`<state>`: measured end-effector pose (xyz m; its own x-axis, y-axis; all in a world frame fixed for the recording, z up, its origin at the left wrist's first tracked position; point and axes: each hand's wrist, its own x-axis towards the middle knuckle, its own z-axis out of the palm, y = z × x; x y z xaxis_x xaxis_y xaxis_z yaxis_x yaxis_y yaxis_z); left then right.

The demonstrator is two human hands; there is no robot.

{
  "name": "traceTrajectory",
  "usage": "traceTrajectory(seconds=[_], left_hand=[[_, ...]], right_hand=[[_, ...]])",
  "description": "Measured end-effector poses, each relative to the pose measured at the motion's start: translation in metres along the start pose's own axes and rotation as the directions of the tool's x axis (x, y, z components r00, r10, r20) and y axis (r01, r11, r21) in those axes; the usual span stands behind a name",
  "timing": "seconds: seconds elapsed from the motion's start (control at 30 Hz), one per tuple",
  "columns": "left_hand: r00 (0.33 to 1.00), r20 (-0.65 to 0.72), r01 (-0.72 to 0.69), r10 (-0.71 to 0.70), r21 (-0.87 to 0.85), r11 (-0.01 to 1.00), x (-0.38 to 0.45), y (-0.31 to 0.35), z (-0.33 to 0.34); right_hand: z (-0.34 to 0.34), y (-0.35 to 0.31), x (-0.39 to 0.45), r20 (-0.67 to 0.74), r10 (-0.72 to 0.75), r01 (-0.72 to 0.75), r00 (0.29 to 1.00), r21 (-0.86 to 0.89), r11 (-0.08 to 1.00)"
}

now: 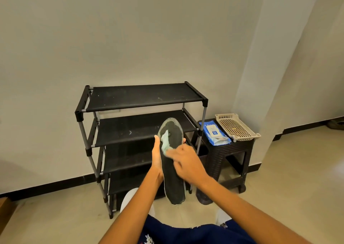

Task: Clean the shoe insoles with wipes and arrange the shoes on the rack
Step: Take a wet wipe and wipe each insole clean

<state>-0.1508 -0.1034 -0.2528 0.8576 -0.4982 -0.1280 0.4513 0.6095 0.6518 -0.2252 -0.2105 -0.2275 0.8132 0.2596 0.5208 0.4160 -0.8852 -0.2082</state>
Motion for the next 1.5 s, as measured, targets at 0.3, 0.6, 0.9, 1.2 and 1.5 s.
traceTrajectory(seconds=[0.3, 0.6, 0.9, 1.2, 1.5], left_hand=[[0.997, 0.019, 0.077, -0.078, 0.065, 0.995, -0.008, -0.006, 0.003], [0.997, -0.031, 0.075, -0.075, -0.011, 0.997, -0.006, -0.009, -0.009], [0.989, 0.035, 0.139, -0.141, 0.037, 0.990, -0.022, -0.013, 0.015], [1.000, -0.030, 0.008, -0.003, 0.195, 0.981, -0.013, -0.010, 0.010], [0.994, -0.005, 0.105, -0.106, 0.189, 0.976, -0.015, -0.013, 0.005]], right_hand=[[0.004, 0.028, 0.011, 0.093, 0.119, -0.100, 0.989, -0.190, 0.977], [0.001, 0.018, -0.036, 0.235, -0.266, 0.250, 0.935, 0.093, 0.964], [-0.027, 0.037, 0.052, -0.102, 0.360, -0.335, 0.927, 0.205, 0.920], [-0.006, 0.022, 0.031, 0.141, -0.125, 0.136, 0.982, -0.068, 0.988], [-0.007, 0.031, 0.035, -0.092, 0.192, -0.205, 0.977, -0.165, 0.965]])
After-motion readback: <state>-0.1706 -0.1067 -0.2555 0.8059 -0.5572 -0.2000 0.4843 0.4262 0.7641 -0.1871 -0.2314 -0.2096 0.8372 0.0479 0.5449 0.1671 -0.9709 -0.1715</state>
